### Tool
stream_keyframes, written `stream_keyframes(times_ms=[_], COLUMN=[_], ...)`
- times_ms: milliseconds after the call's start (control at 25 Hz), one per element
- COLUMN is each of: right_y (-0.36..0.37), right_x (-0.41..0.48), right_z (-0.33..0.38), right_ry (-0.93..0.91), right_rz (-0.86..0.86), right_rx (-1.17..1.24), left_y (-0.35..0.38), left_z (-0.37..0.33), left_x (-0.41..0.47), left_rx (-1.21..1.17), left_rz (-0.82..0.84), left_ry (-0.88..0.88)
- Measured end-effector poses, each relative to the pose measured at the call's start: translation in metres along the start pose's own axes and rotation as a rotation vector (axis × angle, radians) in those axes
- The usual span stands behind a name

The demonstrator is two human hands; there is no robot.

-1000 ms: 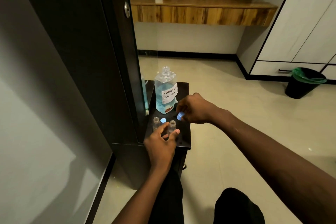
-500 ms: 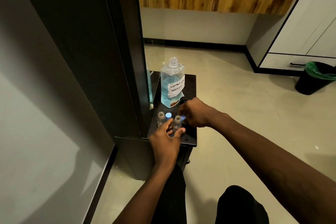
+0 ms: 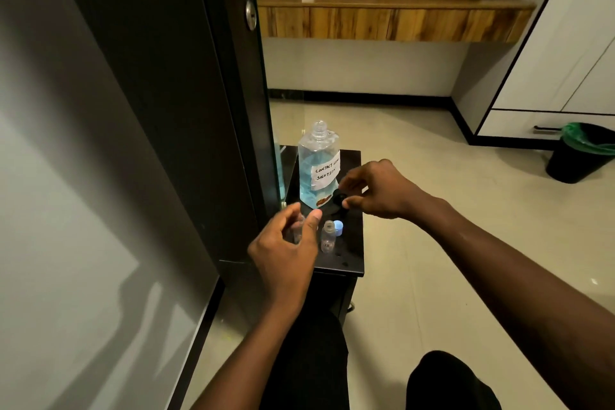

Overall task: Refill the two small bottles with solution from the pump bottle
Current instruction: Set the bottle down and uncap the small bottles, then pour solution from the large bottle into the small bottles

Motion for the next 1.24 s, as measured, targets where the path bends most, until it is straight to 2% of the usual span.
stream_keyframes(times_ms=[120,240,440,600,720,1040,1240], right_y=[-0.048,-0.075,-0.067,-0.035,-0.017,-0.017,-0.056], right_x=[0.000,0.011,0.047,0.069,0.077,0.076,0.057], right_z=[0.012,0.015,0.002,0.000,0.002,-0.006,-0.005], right_ry=[-0.019,0.009,0.120,0.169,0.162,0.157,0.088], right_rz=[-0.149,-0.219,-0.115,0.053,0.108,0.086,-0.040], right_rx=[0.099,0.165,0.327,0.348,0.361,0.541,0.636], left_y=[0.011,0.035,0.066,0.082,0.094,0.092,0.091], left_z=[-0.029,-0.039,-0.033,-0.016,0.001,-0.005,-0.040], left_x=[0.034,0.064,0.087,0.091,0.092,0.097,0.114], left_rx=[-0.022,0.030,0.123,0.211,0.225,0.136,0.113], left_rz=[0.048,0.145,0.285,0.321,0.338,0.251,0.301], left_ry=[0.047,0.005,-0.116,-0.142,-0.172,-0.166,-0.076])
Point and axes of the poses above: each hand's wrist, its own x-axis towards the middle knuckle, its own y-axis out of the palm, z = x × y, the point moved 10 cm from there along x, towards the middle knuckle, and after that the axes turned 8 degrees about y, right-handed, at the moved point
